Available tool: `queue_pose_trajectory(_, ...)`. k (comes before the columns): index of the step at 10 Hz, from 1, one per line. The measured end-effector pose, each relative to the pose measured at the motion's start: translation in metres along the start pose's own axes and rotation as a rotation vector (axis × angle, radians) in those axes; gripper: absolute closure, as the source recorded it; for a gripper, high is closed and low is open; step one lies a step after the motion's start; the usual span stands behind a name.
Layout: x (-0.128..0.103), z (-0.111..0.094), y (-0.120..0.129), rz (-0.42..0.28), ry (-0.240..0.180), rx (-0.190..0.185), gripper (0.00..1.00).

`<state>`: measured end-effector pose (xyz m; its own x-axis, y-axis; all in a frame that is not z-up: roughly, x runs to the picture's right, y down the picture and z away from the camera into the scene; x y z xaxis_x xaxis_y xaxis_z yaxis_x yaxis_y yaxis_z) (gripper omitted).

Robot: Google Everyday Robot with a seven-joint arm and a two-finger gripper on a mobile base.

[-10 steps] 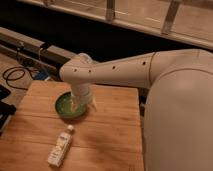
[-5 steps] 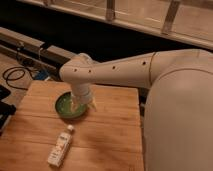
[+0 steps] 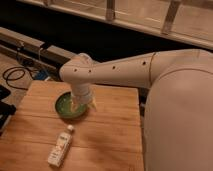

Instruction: Place the bottle in the ceramic bowl

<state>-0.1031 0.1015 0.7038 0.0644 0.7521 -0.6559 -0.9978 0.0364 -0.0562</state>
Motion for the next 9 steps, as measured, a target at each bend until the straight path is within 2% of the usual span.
queue_pose_trajectory(6, 0.0002, -0.0009, -0.0004, 0.005, -0.005, -0.002, 0.35)
queue_pose_trajectory(9, 0.0041, -0.0001, 0.0004, 0.042, -0.045, -0.04, 0.35)
